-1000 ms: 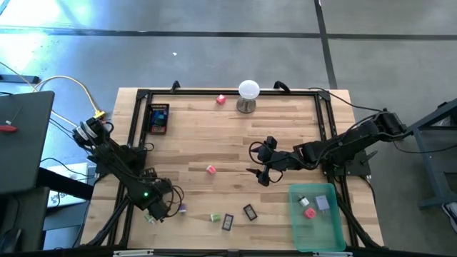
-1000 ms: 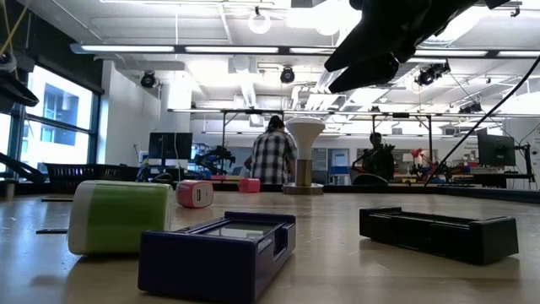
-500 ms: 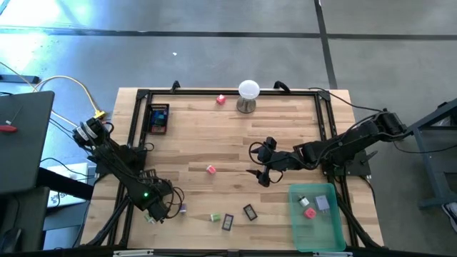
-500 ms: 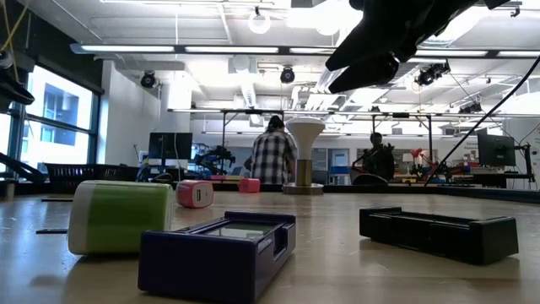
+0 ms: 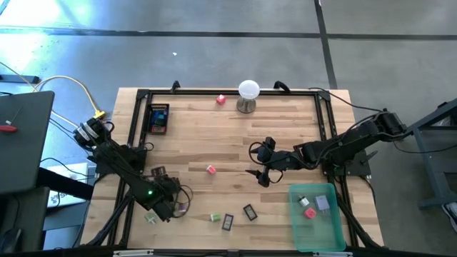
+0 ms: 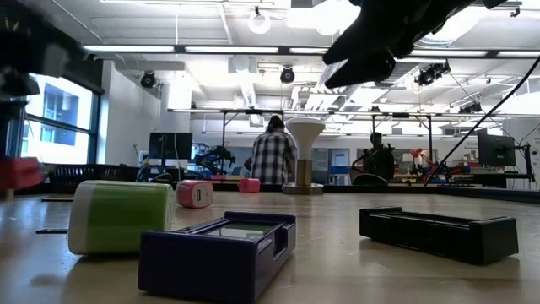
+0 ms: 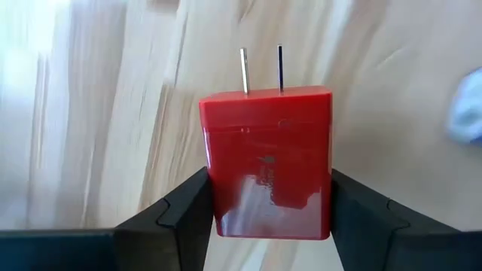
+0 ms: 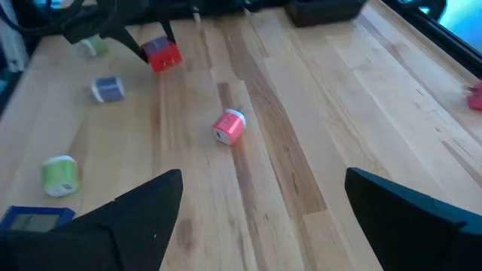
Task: Pick & Place Office items
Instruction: Put the red charger adapter into the green bin
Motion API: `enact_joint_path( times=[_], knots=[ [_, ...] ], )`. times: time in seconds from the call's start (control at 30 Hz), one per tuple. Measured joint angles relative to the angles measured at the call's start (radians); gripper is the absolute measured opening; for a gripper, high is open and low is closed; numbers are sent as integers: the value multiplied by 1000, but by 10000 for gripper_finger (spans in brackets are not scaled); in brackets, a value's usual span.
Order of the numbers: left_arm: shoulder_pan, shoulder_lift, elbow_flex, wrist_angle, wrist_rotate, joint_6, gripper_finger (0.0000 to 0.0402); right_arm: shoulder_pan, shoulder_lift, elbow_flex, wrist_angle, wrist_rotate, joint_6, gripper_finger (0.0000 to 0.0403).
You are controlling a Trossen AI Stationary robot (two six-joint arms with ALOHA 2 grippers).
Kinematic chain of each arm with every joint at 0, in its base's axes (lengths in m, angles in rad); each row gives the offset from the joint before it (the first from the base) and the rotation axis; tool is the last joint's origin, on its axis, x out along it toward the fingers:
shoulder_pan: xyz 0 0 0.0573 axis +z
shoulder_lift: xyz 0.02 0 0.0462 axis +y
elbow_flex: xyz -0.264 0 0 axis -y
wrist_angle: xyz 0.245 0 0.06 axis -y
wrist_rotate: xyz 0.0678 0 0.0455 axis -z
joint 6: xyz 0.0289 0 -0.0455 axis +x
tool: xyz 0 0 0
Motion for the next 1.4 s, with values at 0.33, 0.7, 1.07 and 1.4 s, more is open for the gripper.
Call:
enact_joint_path(
  times=[0.33, 0.7, 1.07, 1.4],
  knots=[
    [145, -7, 188, 3, -78, 411, 202, 0, 0, 0, 50, -45, -16, 361],
    [229, -14, 217, 145, -183, 655, 202, 0, 0, 0, 109, -128, -115, 361],
    [324, -21, 220, 310, -180, 934, 201, -17, 0, 0, 107, -198, -148, 361],
    [412, -123, 236, 416, -171, 992, 201, -17, 0, 0, 121, -155, -297, 361]
  ],
)
